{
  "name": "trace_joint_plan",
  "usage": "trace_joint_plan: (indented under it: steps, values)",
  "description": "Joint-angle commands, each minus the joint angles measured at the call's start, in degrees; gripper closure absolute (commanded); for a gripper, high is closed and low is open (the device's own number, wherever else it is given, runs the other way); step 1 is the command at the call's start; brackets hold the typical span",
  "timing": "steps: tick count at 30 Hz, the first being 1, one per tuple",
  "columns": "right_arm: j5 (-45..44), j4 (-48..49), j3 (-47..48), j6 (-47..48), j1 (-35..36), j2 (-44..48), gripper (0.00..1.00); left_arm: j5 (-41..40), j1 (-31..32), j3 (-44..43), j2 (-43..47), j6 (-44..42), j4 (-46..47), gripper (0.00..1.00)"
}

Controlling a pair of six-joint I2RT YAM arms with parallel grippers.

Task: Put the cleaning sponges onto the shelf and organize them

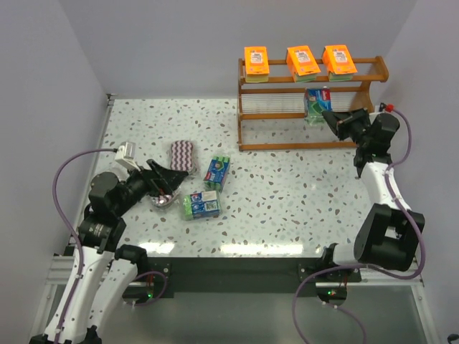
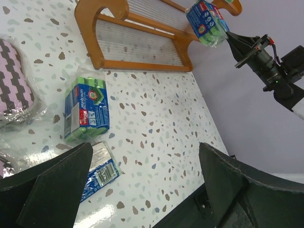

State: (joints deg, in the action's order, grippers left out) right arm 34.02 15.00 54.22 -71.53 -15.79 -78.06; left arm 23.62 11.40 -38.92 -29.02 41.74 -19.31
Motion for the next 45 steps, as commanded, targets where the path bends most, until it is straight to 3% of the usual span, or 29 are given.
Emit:
trace_joint_plan:
  steps: [1,13,27,45]
  values:
    - [2.4,8.2,3.1,-0.4,-0.4,-2.5,1.00,1.0,0.1,-1.2,-1.1,-1.4,4.7,0.00]
    - [6.8,34.5,5.5,-11.2,-4.4,-18.8,1.00,2.2,0.1,-1.2,-7.8,-1.0,11.5,0.00]
    - [11.8,35.9,12.1,-12.2,-7.6,-27.2,1.00,2.8,0.1,-0.3,-14.8,0.4,20.4,0.00]
    - [15.4,44.3,13.3,-16.7,-8.9,-34.0,1.00,3.7,0.1,0.6,-17.3,1.7,23.5,0.00]
